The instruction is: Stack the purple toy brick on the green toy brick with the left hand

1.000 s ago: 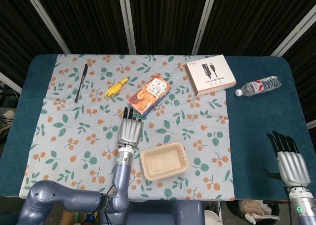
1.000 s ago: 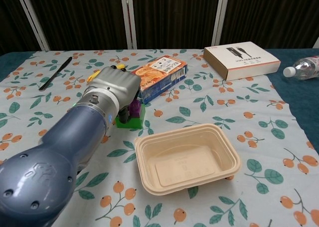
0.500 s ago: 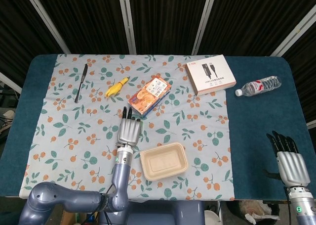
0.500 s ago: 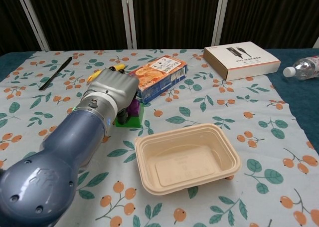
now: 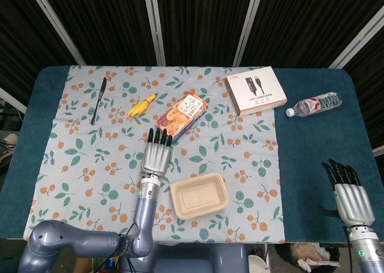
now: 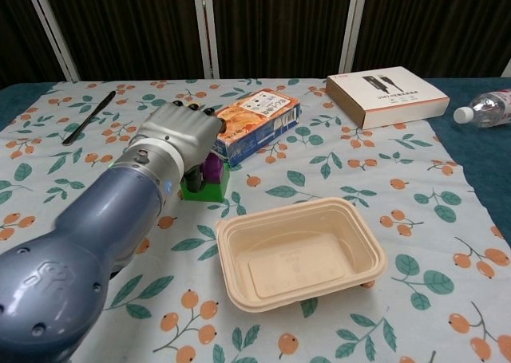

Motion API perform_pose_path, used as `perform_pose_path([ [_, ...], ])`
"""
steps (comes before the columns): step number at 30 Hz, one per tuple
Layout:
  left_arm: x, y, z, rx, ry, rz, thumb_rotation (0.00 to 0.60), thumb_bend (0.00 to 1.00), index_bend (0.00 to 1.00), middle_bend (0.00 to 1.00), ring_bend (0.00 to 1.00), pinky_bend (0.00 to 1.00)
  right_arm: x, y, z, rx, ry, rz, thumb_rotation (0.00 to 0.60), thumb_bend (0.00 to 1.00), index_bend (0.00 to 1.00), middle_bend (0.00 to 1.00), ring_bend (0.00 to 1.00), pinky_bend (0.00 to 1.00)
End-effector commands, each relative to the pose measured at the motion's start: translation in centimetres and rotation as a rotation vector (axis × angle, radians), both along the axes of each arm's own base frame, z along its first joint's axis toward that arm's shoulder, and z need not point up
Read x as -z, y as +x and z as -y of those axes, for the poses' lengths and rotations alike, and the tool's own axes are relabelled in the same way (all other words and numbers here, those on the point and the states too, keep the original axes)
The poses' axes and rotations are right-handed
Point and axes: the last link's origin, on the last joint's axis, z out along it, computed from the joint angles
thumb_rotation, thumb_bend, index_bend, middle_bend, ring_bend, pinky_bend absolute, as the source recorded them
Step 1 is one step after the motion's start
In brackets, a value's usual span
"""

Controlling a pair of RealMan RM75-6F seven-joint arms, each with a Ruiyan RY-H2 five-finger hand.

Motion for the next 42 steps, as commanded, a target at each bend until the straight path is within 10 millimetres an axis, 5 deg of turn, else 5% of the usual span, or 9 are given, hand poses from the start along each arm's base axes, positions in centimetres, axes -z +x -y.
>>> perform_pose_path([
  [1, -1.1, 0.0, 0.0, 0.014, 0.015, -0.01, 0.6, 0.37, 0.1, 0.0, 0.0, 0.0, 0.1, 0.1, 0.0, -0.002, 0.001, -0.002, 0.6, 0.08, 0.09, 0.01, 0.0, 0.0],
  [9, -3.5, -0.6, 0.5, 0.029, 0.015, -0.035, 0.6, 0.37, 0.08, 0.0, 0.0, 0.0, -0.1, 0.1, 0.0, -0.002, -0.004, 0.001, 0.6, 0.08, 0.09, 0.01, 0.0, 0.0],
  [14, -8.8, -3.1, 4.0, 0.036, -0.004, 0.053, 0.6, 0.37, 0.1, 0.01, 0.0, 0.0, -0.3, 0.0, -0.2, 0.0, -0.011, 0.009, 0.6, 0.08, 0.09, 0.01, 0.0, 0.0],
  [21, -19.0, -13.6, 10.0, -0.054, 0.119, 0.113, 0.6, 0.36, 0.11, 0.03, 0.0, 0.0, -0.1, 0.6, -0.6, -0.029, -0.002, 0.015, 0.6, 0.08, 0.09, 0.01, 0.0, 0.0],
  [25, -22.6, -20.1, 12.3, -0.103, 0.195, 0.161, 0.6, 0.36, 0.13, 0.05, 0.0, 0.0, 0.2, 1.2, -0.8, -0.054, 0.008, 0.008, 0.6, 0.08, 0.09, 0.01, 0.0, 0.0],
  [33, -25.4, -27.5, 14.7, -0.16, 0.347, 0.243, 0.6, 0.36, 0.15, 0.07, 0.0, 0.0, 0.6, 2.0, -1.0, -0.075, 0.01, -0.006, 0.6, 0.08, 0.09, 0.01, 0.0, 0.0],
  [42, -25.8, -28.8, 15.3, -0.148, 0.371, 0.237, 0.6, 0.36, 0.16, 0.08, 0.0, 0.0, 0.5, 2.4, -0.9, -0.086, 0.002, -0.008, 0.6, 0.08, 0.09, 0.01, 0.0, 0.0],
])
